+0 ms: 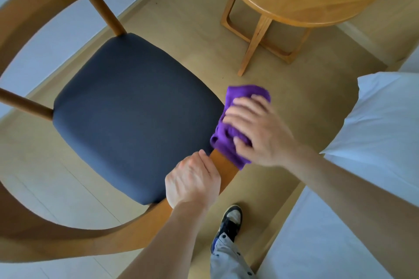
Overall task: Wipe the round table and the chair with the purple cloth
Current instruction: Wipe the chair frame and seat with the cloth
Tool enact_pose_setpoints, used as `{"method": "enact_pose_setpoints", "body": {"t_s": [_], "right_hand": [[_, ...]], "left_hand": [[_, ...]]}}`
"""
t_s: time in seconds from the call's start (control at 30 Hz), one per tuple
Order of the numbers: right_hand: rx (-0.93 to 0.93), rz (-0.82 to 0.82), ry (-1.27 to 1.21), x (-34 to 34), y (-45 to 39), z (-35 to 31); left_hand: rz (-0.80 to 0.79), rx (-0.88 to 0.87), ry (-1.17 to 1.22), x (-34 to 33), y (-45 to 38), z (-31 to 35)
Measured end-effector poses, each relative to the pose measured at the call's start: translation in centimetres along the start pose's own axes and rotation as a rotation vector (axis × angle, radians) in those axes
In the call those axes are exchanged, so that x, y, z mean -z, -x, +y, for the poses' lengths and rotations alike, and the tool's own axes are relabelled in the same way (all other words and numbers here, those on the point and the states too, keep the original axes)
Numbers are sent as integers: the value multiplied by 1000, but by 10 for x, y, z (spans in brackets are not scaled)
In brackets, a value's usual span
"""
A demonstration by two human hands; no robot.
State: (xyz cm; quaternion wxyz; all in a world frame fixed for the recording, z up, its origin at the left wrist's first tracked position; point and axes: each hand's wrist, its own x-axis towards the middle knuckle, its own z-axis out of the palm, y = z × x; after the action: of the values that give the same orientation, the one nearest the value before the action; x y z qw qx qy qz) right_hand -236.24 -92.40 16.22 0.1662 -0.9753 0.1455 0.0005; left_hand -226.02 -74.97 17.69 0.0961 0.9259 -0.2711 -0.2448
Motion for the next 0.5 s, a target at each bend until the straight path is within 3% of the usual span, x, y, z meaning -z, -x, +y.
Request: {"method": "enact_pose_setpoints", "body": {"t_s": [0.07,0.13,0.2,0.3,0.5], "right_hand": [[-280,149,-218,8,-23,8],[-700,276,-516,5,-36,4],[-920,329,-567,-2,-35,-12],[-735,324,-289,-17,-10,-39],[-72,3,27,-9,24,-19]], "left_hand": [[12,-6,21,-1,1,-1],[18,-9,30,-2,1,-2],[22,-8,29,-3,1,-3],[25,-8,15,-5,1,-4],[17,-18,8,-2,1,-2]]}}
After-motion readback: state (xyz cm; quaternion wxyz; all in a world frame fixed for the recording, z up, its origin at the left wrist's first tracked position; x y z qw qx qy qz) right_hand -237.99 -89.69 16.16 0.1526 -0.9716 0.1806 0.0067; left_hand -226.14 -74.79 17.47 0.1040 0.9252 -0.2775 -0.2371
